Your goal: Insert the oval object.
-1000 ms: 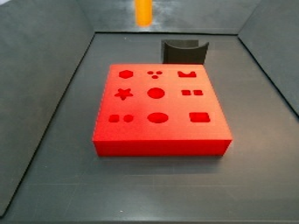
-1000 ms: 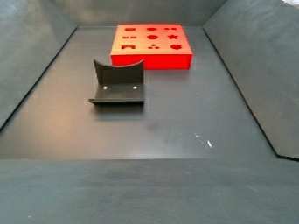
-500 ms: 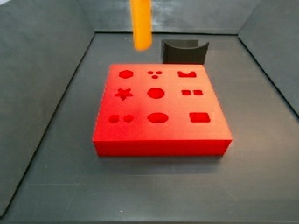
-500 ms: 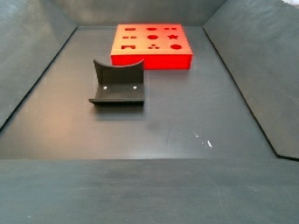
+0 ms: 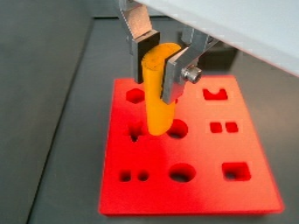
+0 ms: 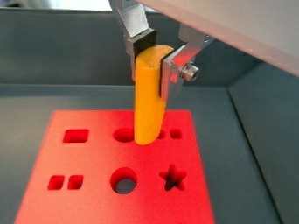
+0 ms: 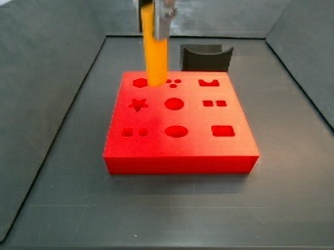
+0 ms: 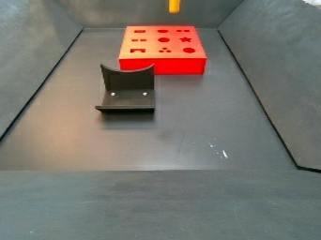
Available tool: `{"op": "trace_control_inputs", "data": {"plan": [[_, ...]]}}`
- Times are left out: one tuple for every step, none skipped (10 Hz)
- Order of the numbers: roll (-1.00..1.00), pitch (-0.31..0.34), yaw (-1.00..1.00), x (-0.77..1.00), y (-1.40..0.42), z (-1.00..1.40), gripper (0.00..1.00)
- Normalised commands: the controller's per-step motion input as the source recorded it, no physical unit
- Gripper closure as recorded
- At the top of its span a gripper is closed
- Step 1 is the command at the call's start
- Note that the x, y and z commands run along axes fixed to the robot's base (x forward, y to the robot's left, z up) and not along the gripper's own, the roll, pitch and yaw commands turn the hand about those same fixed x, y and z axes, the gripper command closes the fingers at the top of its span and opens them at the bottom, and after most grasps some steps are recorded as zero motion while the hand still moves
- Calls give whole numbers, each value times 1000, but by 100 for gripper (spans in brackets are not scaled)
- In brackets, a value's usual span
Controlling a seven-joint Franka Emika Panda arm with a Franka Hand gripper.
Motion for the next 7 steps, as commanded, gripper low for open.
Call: {"op": "trace_control_inputs", "data": {"plan": [[0, 140, -989, -3, 0, -451, 100], [-7, 244, -880, 0, 0, -337, 100], [-71, 379, -706, 0, -97, -146, 100], [-156, 437, -409, 194, -206, 0, 100], [-84, 494, -206, 231, -371, 0, 100], [-56, 496, -109, 389, -271, 0, 100], [51, 257, 0, 426, -354, 0, 100]]}}
